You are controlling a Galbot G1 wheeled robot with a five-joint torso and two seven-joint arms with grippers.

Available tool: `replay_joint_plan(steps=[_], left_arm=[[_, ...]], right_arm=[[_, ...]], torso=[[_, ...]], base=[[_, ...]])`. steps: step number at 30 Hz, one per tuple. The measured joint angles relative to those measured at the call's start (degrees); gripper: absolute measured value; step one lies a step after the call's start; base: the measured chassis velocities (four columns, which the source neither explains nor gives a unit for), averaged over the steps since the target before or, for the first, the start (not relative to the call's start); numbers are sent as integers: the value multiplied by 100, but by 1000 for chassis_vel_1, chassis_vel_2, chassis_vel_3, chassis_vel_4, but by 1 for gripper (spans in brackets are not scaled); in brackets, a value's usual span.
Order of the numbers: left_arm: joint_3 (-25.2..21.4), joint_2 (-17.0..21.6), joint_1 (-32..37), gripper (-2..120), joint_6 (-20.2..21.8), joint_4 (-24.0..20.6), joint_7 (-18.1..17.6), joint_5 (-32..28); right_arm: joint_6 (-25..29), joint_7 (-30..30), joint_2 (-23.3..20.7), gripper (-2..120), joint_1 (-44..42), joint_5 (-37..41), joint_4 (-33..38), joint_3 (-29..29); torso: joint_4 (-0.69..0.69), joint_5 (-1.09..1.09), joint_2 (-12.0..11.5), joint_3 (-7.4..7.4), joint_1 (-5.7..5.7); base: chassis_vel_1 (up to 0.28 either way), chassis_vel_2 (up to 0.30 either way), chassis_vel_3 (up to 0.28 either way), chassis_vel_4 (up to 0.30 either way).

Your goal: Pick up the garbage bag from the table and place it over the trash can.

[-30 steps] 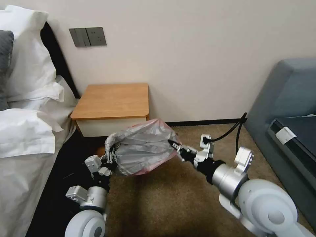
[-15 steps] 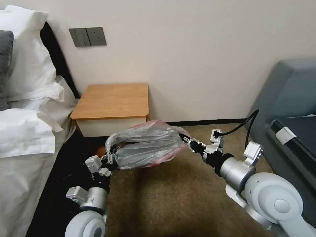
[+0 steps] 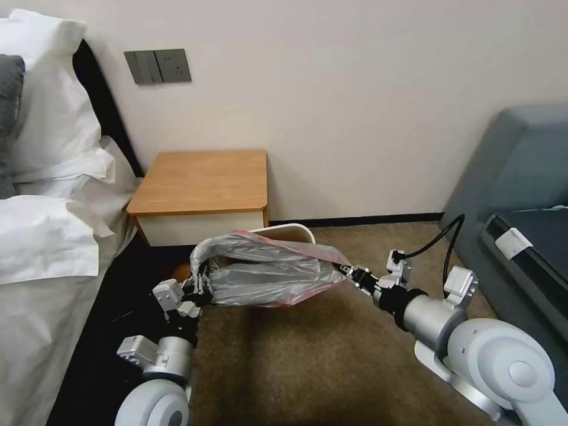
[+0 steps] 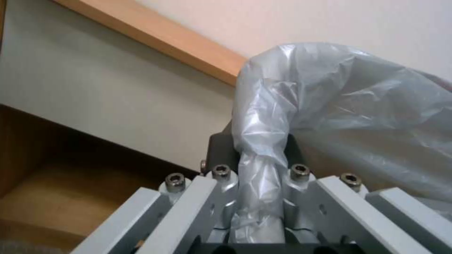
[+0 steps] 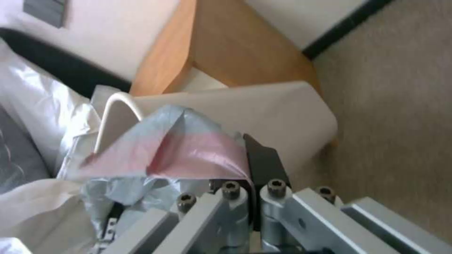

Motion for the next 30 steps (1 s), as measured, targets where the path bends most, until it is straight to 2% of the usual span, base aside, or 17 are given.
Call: replay_joint_plan(steps=[9, 12, 15, 23, 30], left_arm=[[-7, 20, -6, 7, -6, -19, 12, -22], [0, 18, -8, 7, -13, -23, 33, -26], [3, 19, 13, 7, -22, -35, 87, -27], [13, 37, 23, 7, -50, -13, 188, -30], [46, 33, 45, 7, -53, 32, 279, -3]], right_arm=[[241, -1047, 107, 0, -399, -1277, -117, -261], [566, -1889, 154, 0, -361, -1997, -562, -343], [779, -2249, 168, 0, -245, -2282, -767, -420], [1104, -2904, 95, 0, 7, -2817, -1093, -567], [1181, -2971, 115, 0, 128, -2926, -1107, -605]], torso=[[-1, -1, 0, 0, 0], [-1, 1, 0, 0, 0], [-1, 0, 0, 0, 0], [-1, 0, 0, 0, 0], [-1, 0, 0, 0, 0]], base=[[0, 0, 0, 0], [0, 0, 0, 0], [0, 0, 0, 0], [0, 0, 0, 0], [0, 0, 0, 0]])
